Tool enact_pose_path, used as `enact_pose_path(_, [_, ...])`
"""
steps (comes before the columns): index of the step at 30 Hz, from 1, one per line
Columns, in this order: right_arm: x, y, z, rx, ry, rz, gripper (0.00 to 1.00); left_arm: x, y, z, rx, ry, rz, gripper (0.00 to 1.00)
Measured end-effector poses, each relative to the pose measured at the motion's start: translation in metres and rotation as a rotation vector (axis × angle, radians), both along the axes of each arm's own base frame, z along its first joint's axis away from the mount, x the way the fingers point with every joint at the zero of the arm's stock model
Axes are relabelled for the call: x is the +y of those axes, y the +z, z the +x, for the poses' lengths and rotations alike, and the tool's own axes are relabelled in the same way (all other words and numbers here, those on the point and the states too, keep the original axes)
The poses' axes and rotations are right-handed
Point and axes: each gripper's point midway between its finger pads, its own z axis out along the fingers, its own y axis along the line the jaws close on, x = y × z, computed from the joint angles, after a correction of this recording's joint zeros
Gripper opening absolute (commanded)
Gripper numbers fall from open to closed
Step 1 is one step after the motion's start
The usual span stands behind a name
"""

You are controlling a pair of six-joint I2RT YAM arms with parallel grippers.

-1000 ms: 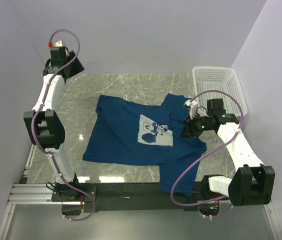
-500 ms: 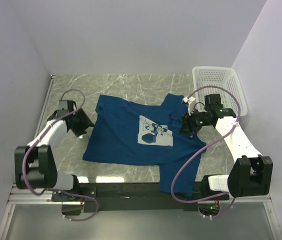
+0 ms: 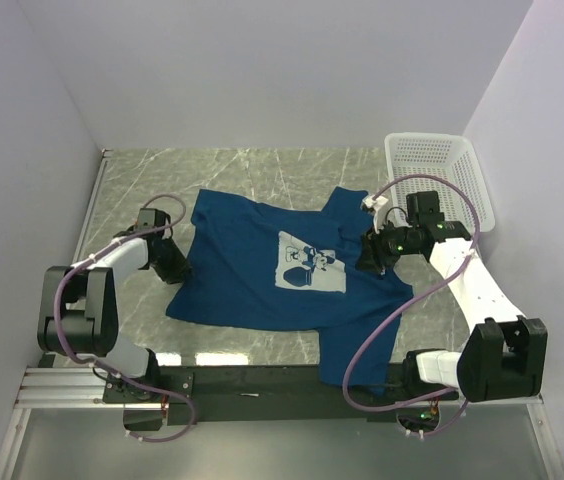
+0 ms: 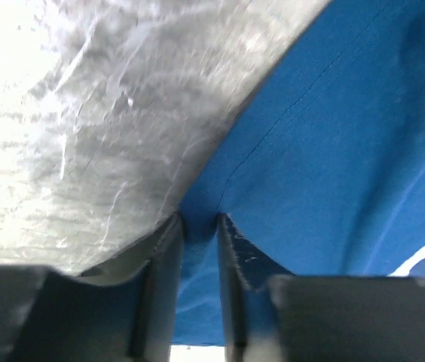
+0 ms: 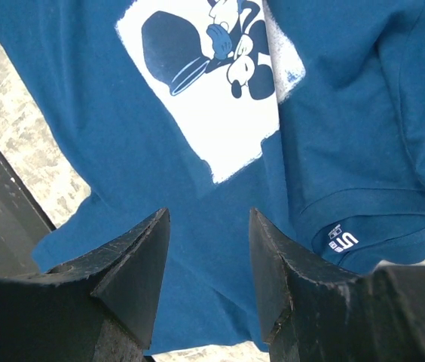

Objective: Fold and stack the t-shirts
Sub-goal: Flatten the tshirt out

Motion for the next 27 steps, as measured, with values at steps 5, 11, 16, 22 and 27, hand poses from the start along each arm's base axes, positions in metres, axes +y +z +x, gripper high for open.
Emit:
enact_pose_path(5, [0.000,0.005,0.000,-0.021,0.001,0.004,0.54,-0.001,-0.003,-0.012,0.019,-0.006,0.005,0.01])
enact_pose_path(11, [0.001,0.015,-0.001,-0.061,0.004,0.009,0.54,0.016,0.024,-0.040,-0.007,0.145,-0.087,0.00])
enact_pose_path(16, [0.001,0.028,-0.004,-0.117,0.007,0.015,0.54,0.042,0.086,-0.054,-0.206,0.355,-0.155,0.02])
enact_pose_path(22, [0.000,0.028,-0.002,-0.119,0.012,0.008,0.54,0.021,0.091,-0.081,-0.174,0.345,-0.243,0.39])
enact_pose_path(27, [0.000,0.032,0.017,-0.097,0.010,-0.010,0.55,0.019,0.096,-0.091,-0.144,0.303,-0.231,0.62])
